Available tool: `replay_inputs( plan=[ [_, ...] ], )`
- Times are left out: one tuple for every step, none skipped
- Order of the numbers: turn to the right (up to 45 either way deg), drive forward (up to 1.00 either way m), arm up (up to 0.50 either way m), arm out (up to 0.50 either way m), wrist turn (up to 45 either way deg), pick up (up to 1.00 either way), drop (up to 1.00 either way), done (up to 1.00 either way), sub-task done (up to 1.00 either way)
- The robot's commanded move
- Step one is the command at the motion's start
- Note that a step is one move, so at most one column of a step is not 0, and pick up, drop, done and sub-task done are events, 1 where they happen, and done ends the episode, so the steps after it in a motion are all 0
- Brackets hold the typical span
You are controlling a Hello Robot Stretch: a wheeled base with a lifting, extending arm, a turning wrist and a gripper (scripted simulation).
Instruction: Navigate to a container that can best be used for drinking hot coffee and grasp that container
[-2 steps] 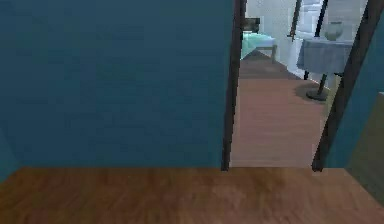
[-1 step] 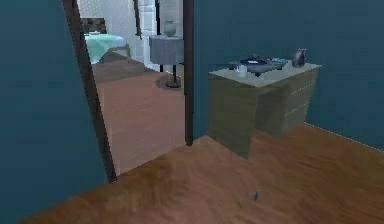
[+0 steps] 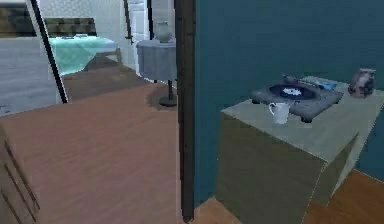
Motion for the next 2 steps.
replay_inputs(
  plan=[
    [0.0,0.35,0.00,0.00,0.0,0.00,0.00,0.00,0.00],
    [-45.0,0.00,0.00,0.00,0.0,0.00,0.00,0.00,0.00]
  ],
)
